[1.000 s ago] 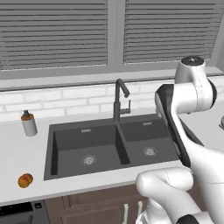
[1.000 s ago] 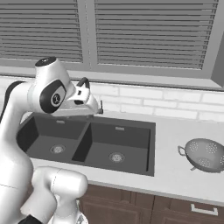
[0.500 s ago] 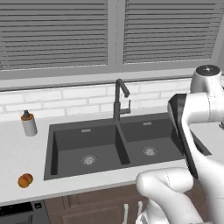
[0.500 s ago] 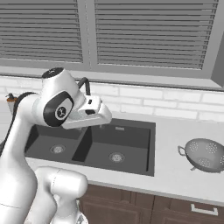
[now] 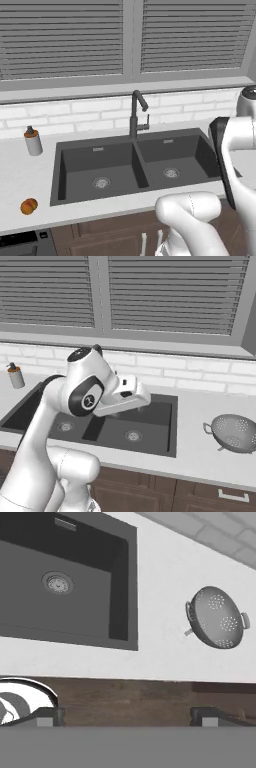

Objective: Put the colander in the sink, put the peach in the colander, and turn on the sink faucet and pour water over the colander.

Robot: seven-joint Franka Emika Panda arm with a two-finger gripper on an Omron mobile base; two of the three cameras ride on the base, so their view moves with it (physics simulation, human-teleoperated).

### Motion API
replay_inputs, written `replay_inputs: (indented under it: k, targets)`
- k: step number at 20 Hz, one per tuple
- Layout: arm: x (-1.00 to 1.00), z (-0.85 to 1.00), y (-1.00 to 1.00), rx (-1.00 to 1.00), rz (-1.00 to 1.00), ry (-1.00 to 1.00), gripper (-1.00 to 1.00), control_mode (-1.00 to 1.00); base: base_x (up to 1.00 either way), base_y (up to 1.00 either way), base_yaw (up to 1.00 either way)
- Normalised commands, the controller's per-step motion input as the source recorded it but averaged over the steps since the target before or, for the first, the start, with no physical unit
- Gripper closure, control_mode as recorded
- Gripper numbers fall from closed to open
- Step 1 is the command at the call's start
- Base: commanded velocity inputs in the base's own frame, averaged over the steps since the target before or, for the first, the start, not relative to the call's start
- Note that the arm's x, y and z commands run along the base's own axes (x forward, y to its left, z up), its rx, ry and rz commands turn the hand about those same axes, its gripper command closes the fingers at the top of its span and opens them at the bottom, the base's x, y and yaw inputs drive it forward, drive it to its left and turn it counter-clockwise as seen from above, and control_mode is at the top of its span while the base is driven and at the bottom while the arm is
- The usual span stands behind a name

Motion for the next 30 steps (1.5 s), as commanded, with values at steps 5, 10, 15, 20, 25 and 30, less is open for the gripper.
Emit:
replay_inputs:
  k: [5, 10, 15, 20, 25, 30]
  targets:
    - [0.01, -0.29, -0.64, -0.13, 0.0, 0.0, -1.0, -1.0, 0.0, 0.0, 0.0]
    - [0.02, -0.27, -0.75, -0.06, 0.0, -0.01, -1.0, -1.0, 0.0, 0.0, 0.0]
    - [0.13, -0.2, -0.73, 0.0, 0.08, 0.0, -1.0, -1.0, 0.0, 0.0, 0.0]
    - [0.18, -0.09, -0.73, 0.08, 0.05, 0.04, -1.0, -1.0, 0.0, 0.0, 0.0]
    - [0.2, -0.18, -0.46, 0.1, 0.03, 0.16, -1.0, -1.0, 0.0, 0.0, 0.0]
    - [0.23, -0.38, -0.2, 0.02, 0.07, 0.01, -1.0, -1.0, 0.0, 0.0, 0.0]
